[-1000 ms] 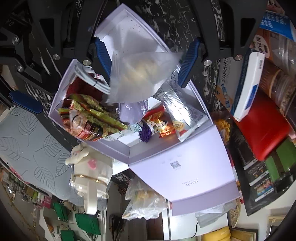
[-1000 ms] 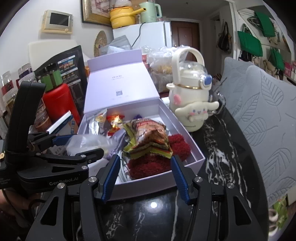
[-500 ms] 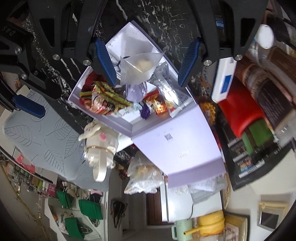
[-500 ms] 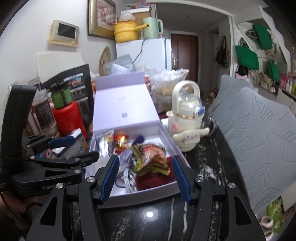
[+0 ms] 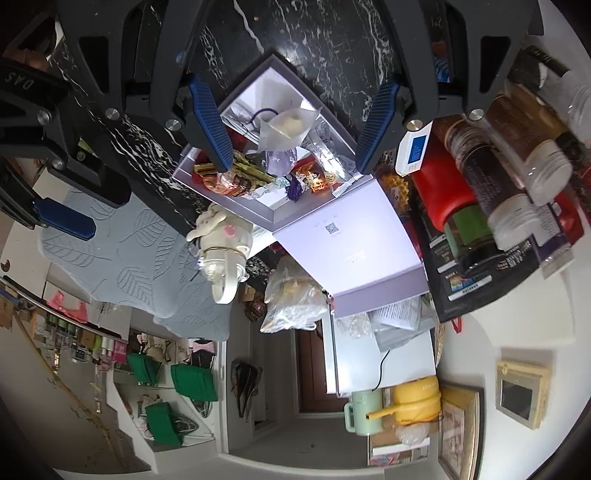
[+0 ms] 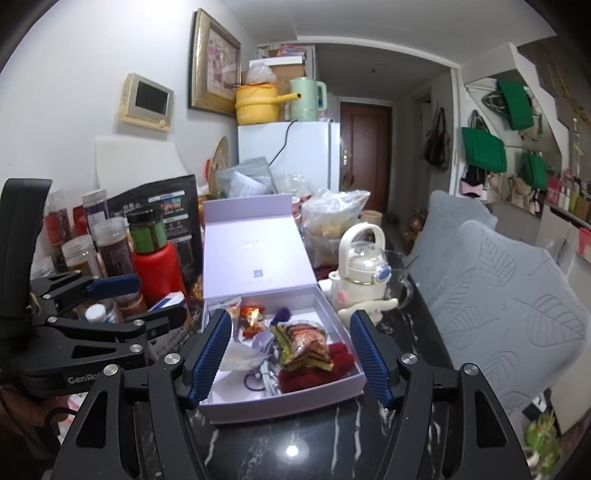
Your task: Organize soft objects
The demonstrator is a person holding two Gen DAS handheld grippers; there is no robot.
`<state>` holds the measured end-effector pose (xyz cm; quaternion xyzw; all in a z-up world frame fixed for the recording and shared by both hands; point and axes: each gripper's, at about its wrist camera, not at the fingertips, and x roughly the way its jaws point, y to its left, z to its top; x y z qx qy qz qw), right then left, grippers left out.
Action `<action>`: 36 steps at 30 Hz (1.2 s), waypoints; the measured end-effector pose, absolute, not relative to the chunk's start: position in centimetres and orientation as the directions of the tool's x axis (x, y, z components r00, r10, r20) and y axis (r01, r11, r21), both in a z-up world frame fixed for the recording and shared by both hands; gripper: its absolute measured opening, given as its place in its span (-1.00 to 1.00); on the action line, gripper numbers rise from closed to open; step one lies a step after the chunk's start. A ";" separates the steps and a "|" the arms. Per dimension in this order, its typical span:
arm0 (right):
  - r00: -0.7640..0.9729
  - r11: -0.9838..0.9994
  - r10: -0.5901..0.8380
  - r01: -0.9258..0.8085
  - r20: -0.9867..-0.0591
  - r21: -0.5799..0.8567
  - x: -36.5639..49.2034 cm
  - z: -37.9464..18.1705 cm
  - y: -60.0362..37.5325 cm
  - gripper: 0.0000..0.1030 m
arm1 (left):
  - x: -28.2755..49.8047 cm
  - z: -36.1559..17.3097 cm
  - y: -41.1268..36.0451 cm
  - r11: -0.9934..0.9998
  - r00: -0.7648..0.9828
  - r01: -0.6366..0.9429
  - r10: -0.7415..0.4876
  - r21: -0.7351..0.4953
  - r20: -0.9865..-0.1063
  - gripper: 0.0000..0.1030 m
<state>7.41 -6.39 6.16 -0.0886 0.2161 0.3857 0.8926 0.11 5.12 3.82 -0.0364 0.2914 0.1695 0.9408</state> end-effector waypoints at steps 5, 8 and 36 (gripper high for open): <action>0.626 0.702 0.644 -0.712 -0.440 0.015 5.4 6.9 -7.6 0.54 | -2.3 4.2 4.4 0.939 0.782 -0.341 0.302 0.030 -0.545 0.53; 0.635 0.709 0.642 -0.705 -0.430 0.015 3.9 7.1 -8.4 0.67 | -3.9 4.0 4.0 0.941 0.793 -0.337 0.296 0.022 -0.532 0.68; 0.644 0.782 0.518 -0.623 -0.562 0.007 -1.0 0.3 -10.1 0.71 | -8.1 -3.1 3.9 0.935 0.741 -0.352 0.248 -0.047 -0.624 0.68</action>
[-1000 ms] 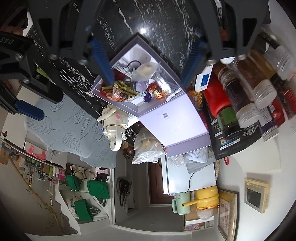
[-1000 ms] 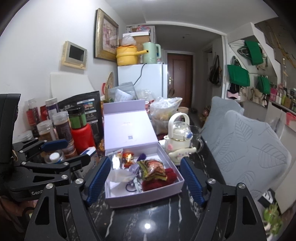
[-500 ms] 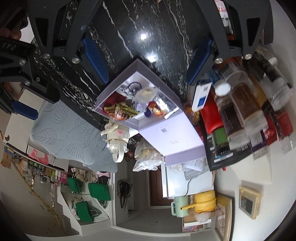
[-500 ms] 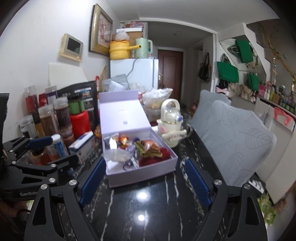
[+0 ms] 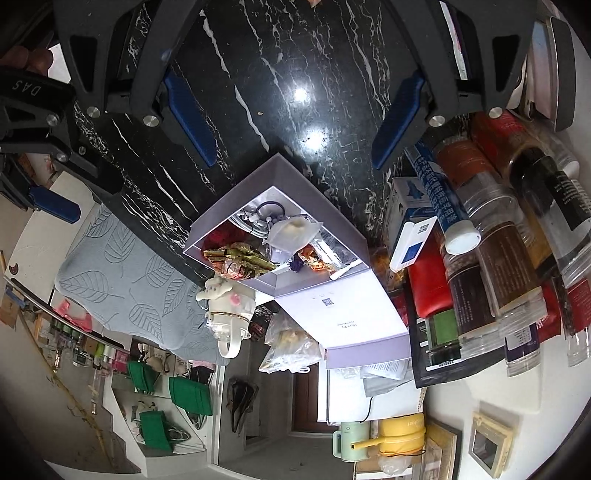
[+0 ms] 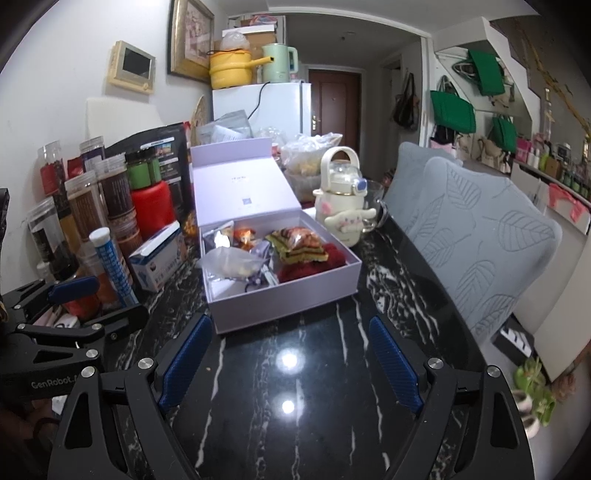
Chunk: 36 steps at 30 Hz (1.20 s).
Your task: Organize soft objects
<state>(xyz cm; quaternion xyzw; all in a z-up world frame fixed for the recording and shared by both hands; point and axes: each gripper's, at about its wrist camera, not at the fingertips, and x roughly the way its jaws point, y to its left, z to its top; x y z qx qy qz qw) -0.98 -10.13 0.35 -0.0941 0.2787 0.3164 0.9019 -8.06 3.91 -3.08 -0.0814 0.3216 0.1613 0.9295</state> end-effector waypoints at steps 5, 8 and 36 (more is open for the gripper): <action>0.635 0.779 0.520 -0.626 -0.571 0.014 -0.8 -0.1 -9.9 0.71 | -8.1 -3.0 3.9 0.934 0.742 -0.353 0.250 -0.046 -0.622 0.68; 0.631 0.778 0.523 -0.627 -0.573 0.020 -0.7 -0.3 -9.9 0.71 | -7.9 -3.0 4.0 0.934 0.739 -0.353 0.248 -0.047 -0.626 0.68; 0.628 0.784 0.515 -0.620 -0.583 0.025 -0.6 -0.7 -10.3 0.71 | -7.6 -3.2 3.4 0.938 0.731 -0.344 0.236 -0.046 -0.640 0.68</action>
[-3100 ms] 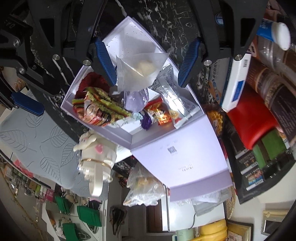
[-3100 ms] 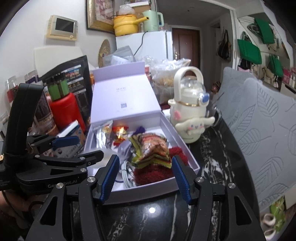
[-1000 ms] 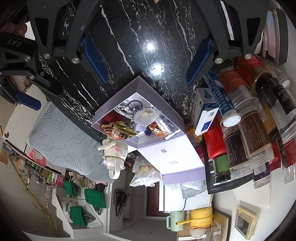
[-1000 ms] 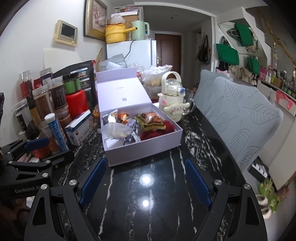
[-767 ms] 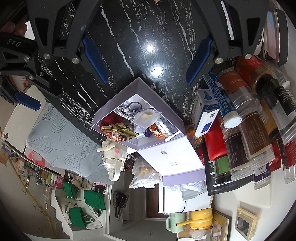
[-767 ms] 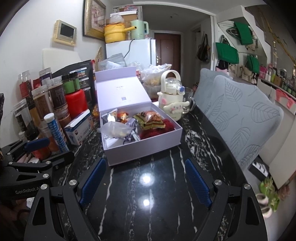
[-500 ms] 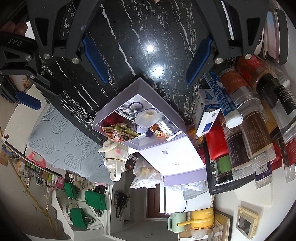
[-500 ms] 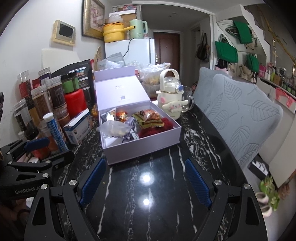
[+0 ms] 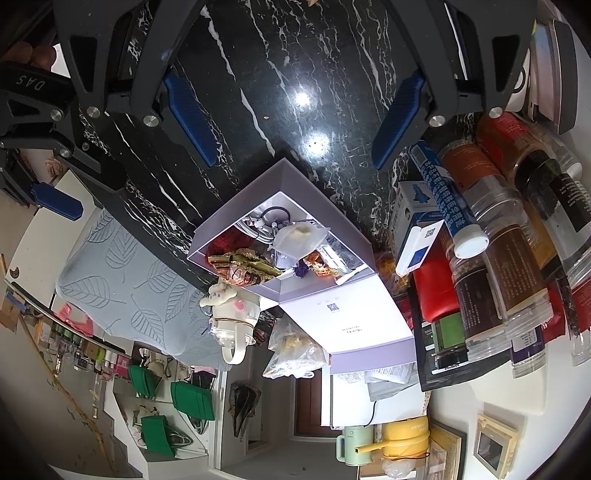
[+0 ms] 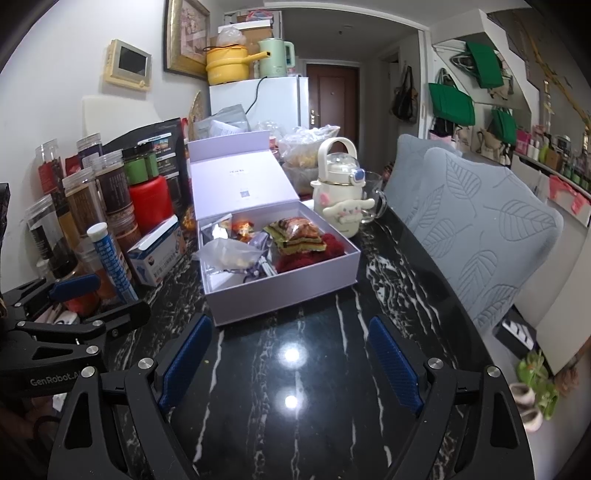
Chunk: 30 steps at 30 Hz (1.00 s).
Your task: Organize soft objects
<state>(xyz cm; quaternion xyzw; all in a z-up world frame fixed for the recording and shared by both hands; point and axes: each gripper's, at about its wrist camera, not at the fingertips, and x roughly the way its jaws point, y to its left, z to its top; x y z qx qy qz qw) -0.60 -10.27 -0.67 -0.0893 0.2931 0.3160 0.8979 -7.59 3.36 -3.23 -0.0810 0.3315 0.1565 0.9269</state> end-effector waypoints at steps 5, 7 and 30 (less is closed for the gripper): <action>0.628 0.784 0.514 -0.620 -0.584 0.024 -0.6 -0.7 -10.3 0.71 | -7.6 -3.3 3.3 0.938 0.731 -0.343 0.234 -0.049 -0.641 0.68; 0.628 0.785 0.515 -0.619 -0.584 0.026 -0.6 -0.6 -10.3 0.71 | -7.6 -3.3 3.2 0.938 0.730 -0.342 0.233 -0.049 -0.643 0.68; 0.631 0.793 0.508 -0.609 -0.586 0.031 -0.6 -0.9 -11.0 0.71 | -7.3 -3.3 2.9 0.946 0.730 -0.322 0.222 -0.039 -0.646 0.68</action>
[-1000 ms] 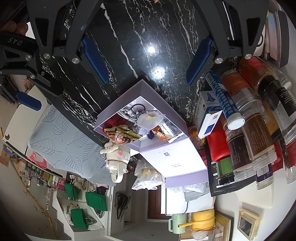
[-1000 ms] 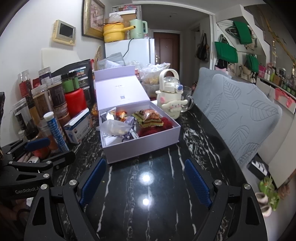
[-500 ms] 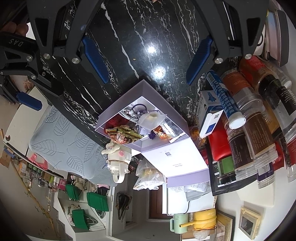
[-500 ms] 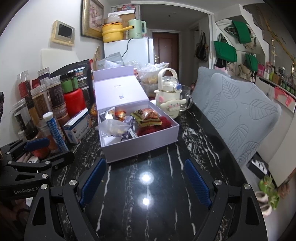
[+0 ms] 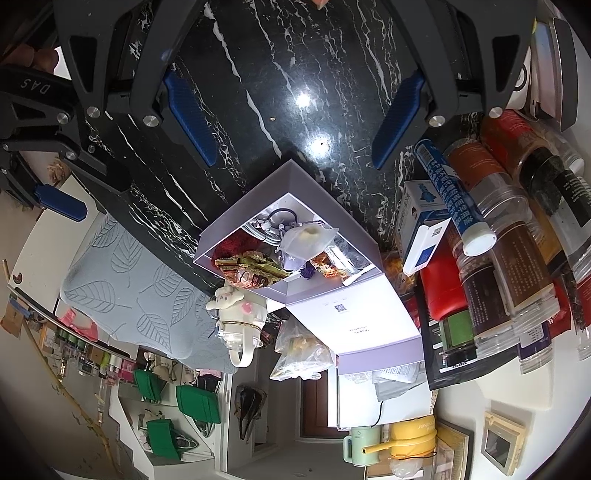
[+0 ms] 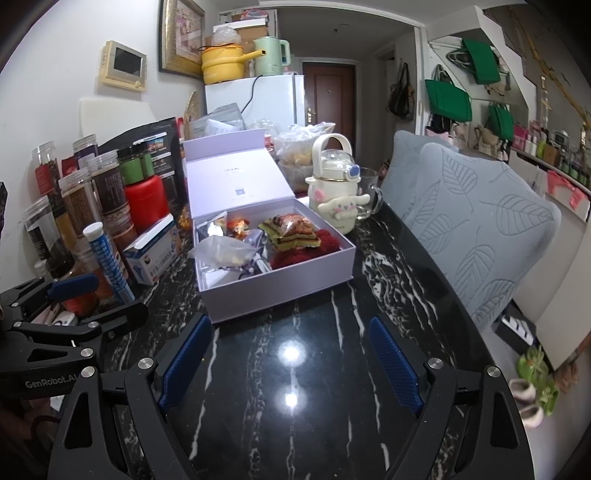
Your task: Organize soft objects
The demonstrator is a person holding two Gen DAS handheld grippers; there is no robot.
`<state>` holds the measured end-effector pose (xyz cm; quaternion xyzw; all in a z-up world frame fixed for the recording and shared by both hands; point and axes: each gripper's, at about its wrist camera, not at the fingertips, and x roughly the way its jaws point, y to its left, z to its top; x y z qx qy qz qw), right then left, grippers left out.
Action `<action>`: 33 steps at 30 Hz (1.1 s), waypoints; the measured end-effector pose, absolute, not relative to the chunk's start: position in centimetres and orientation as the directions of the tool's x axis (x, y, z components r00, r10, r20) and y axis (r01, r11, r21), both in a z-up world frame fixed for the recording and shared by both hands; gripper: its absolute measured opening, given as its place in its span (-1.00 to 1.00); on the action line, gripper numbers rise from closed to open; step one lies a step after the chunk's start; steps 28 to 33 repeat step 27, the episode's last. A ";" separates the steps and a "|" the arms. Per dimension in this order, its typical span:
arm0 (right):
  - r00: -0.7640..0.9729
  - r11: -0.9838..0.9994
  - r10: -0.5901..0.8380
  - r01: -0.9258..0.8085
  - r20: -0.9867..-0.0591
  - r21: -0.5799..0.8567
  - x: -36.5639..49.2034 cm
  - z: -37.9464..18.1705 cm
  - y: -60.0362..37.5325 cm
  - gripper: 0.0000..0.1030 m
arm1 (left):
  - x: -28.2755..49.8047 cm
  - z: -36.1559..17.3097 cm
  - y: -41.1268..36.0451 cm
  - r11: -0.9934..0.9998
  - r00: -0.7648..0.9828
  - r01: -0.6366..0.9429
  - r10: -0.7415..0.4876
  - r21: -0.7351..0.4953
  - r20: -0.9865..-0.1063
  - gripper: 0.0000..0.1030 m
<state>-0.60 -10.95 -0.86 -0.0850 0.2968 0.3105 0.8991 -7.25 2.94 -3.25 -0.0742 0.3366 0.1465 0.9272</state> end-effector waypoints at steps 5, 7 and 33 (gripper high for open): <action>0.631 0.795 0.503 -0.605 -0.590 0.031 -0.5 -1.0 -10.9 0.71 | -7.2 -3.2 2.9 0.946 0.730 -0.323 0.225 -0.035 -0.646 0.68; 0.631 0.797 0.501 -0.603 -0.592 0.031 -0.4 -1.1 -10.9 0.71 | -7.3 -3.2 2.8 0.946 0.731 -0.324 0.232 -0.028 -0.642 0.68; 0.624 0.801 0.492 -0.598 -0.608 0.034 0.1 -1.7 -10.7 0.71 | -6.7 -3.7 2.9 0.943 0.715 -0.333 0.241 -0.016 -0.657 0.68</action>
